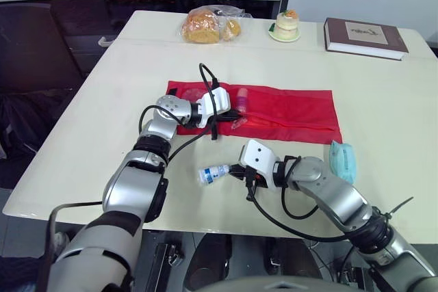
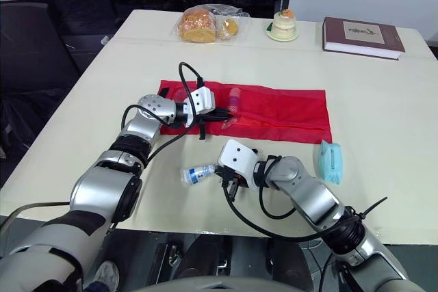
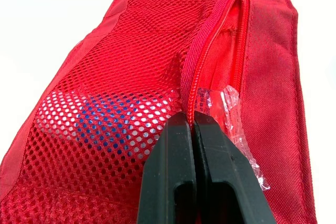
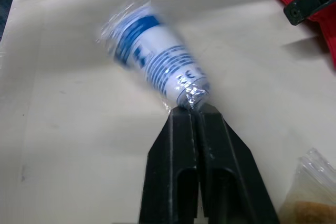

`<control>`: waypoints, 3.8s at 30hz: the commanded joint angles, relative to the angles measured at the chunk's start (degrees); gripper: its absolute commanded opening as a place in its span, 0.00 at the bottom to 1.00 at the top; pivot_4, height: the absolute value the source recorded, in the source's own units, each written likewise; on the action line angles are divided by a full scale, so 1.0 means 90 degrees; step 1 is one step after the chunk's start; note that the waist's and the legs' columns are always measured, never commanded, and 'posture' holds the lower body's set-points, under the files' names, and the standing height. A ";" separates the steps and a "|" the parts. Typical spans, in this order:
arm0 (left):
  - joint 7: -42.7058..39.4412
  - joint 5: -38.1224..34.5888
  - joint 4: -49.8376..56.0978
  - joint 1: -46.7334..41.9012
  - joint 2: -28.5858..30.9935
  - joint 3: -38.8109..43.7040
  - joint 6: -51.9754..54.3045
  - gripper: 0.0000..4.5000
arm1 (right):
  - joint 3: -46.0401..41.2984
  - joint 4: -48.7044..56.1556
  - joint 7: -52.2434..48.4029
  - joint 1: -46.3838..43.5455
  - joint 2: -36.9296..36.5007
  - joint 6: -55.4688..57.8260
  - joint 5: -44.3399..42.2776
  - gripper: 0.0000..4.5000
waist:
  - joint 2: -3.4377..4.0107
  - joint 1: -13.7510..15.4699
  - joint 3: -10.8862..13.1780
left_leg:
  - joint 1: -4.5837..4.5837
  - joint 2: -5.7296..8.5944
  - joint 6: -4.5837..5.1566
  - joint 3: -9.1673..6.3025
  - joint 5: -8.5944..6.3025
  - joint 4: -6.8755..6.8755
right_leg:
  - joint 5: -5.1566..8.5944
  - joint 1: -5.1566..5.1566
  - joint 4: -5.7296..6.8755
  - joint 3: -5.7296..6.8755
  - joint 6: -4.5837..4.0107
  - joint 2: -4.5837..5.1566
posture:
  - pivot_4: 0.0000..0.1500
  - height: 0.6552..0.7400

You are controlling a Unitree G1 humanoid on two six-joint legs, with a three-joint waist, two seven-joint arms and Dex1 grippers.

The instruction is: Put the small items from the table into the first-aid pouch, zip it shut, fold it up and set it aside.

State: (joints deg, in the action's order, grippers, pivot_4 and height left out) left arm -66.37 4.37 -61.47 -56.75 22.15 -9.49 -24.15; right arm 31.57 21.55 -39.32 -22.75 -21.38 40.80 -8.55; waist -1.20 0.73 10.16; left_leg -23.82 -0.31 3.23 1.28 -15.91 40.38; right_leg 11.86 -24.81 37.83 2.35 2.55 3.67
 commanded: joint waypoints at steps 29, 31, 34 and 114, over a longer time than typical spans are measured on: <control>0.0267 -0.0246 0.0472 -0.0172 -0.0874 0.0101 0.0583 0.00 | -0.2660 0.0570 0.2714 0.0211 0.0242 0.2243 0.0402 0.01 | 0.0000 0.0004 0.0000 | -0.0002 0.0001 0.0001 0.0000 0.0000 -0.0001 | 0.0000 0.0000 0.0001 -0.0002 0.0000 0.0001 | 1.00 0.87; 0.0267 -0.0244 0.0503 -0.0160 -0.0880 0.0102 0.0597 0.00 | -0.2808 0.0524 0.2973 0.0221 0.0409 0.2318 0.0477 0.01 | 0.0000 0.0006 0.0000 | -0.0002 0.0001 0.0001 0.0001 0.0000 -0.0001 | 0.0000 0.0000 0.0001 -0.0002 0.0000 0.0001 | 1.00 0.87; 0.0263 -0.0244 0.0533 -0.0136 -0.0886 0.0100 0.0600 0.00 | -0.2959 0.0511 0.3286 0.0242 0.0734 0.2428 0.0518 0.01 | 0.0000 0.0003 0.0000 | -0.0002 0.0001 0.0001 0.0001 0.0000 -0.0001 | 0.0000 0.0000 0.0000 -0.0002 0.0000 0.0001 | 1.00 0.87; 0.0060 -0.0131 0.0596 -0.0059 -0.1044 -0.0096 0.0384 0.00 | -0.2491 -0.2916 0.2899 -0.0933 0.1545 -0.1599 0.0785 0.01 | 0.0004 -0.0162 0.0001 | -0.0002 -0.0001 0.0001 0.0005 0.0000 -0.0008 | 0.0000 -0.0007 -0.0002 -0.0010 0.0000 -0.0001 | 1.00 0.87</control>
State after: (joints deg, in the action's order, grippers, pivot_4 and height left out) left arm -65.32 3.24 -56.83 -55.96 13.02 -9.90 -19.57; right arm 10.34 -6.31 -13.59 -30.24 -7.82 28.77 -1.79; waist -1.16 -0.73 10.17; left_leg -23.84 -0.32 3.23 1.33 -15.92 40.31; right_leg 11.86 -24.87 37.81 2.27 2.55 3.66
